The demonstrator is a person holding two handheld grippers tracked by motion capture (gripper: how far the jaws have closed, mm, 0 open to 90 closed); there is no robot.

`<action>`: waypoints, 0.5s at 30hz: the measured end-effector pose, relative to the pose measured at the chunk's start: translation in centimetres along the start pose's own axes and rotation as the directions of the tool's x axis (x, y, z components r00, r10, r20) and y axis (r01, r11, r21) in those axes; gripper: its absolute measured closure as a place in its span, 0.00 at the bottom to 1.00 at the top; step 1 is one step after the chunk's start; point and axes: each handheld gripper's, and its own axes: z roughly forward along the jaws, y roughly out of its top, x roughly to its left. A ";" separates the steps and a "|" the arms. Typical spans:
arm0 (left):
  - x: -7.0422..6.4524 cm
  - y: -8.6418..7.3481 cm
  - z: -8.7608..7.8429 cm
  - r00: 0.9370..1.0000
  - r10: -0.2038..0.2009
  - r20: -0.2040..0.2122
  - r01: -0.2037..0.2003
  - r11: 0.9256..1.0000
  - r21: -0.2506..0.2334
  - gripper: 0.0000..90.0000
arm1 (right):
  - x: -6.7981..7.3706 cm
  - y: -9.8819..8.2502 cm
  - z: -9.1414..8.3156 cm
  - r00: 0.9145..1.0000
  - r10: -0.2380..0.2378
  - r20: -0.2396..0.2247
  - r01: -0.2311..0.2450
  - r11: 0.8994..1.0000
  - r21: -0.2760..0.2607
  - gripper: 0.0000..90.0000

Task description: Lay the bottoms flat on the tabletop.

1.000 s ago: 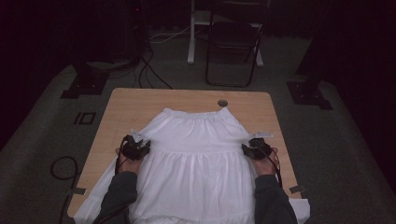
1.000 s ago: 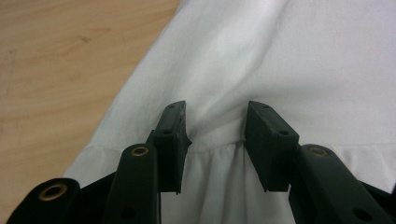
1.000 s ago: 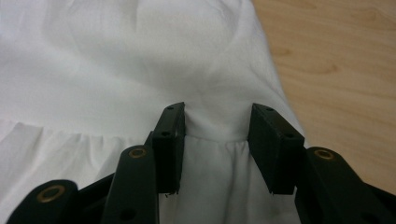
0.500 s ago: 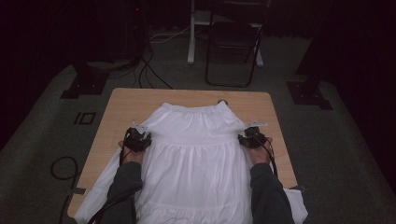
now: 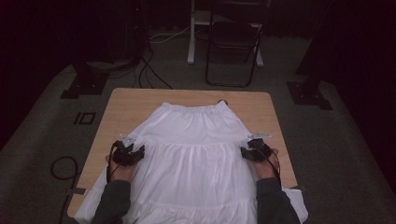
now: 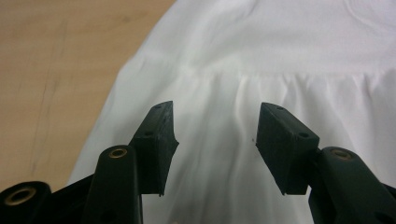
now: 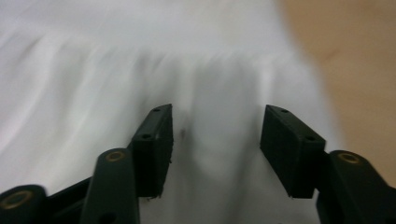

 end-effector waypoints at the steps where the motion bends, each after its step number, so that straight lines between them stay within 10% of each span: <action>1: 0.3 -0.5 -0.4 1.000 -0.014 0.020 0.014 1.000 -0.006 0.52 | 0.5 -0.6 -0.3 1.000 -0.002 -0.011 0.002 1.000 0.005 0.47; 15: 1.0 -2.1 0.1 1.000 0.019 -0.006 -0.019 1.000 0.004 0.59 | -0.8 -2.0 0.0 0.999 0.030 -0.026 -0.032 0.996 -0.079 0.48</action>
